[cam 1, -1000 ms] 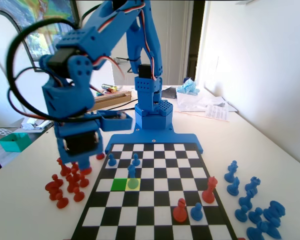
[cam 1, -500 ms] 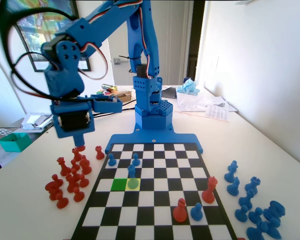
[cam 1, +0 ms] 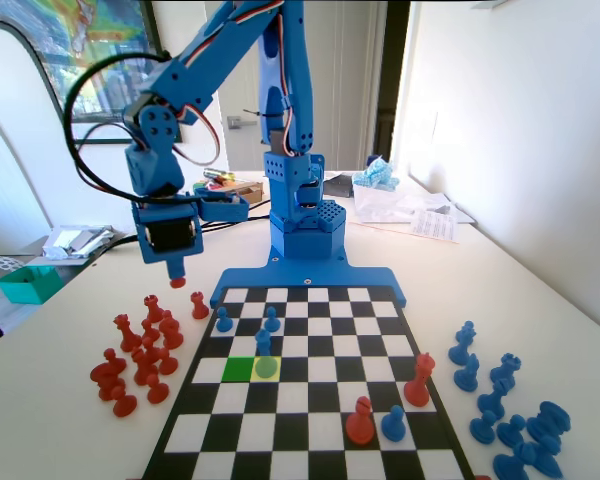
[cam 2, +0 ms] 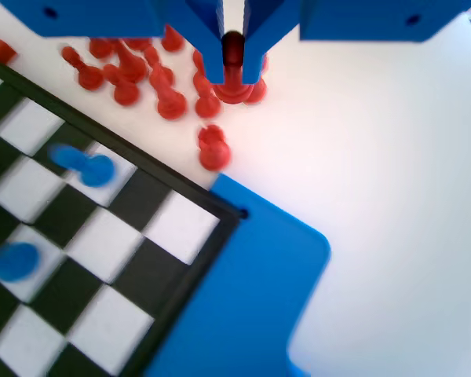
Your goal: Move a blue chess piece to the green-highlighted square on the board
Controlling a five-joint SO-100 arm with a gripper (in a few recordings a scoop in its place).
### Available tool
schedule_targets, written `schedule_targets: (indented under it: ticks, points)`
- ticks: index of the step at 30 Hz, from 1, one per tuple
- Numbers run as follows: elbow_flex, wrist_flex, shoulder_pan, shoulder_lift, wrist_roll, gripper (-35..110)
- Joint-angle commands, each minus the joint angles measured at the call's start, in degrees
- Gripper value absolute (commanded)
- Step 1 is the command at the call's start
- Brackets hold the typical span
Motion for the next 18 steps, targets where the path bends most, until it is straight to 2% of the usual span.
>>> schedule_targets:
  ticks: [1, 18]
  points:
    - [1.3, -2.3, 2.8, 3.9, -2.5, 1]
    - [2.3, -13.4, 2.3, -8.2, -3.5, 1]
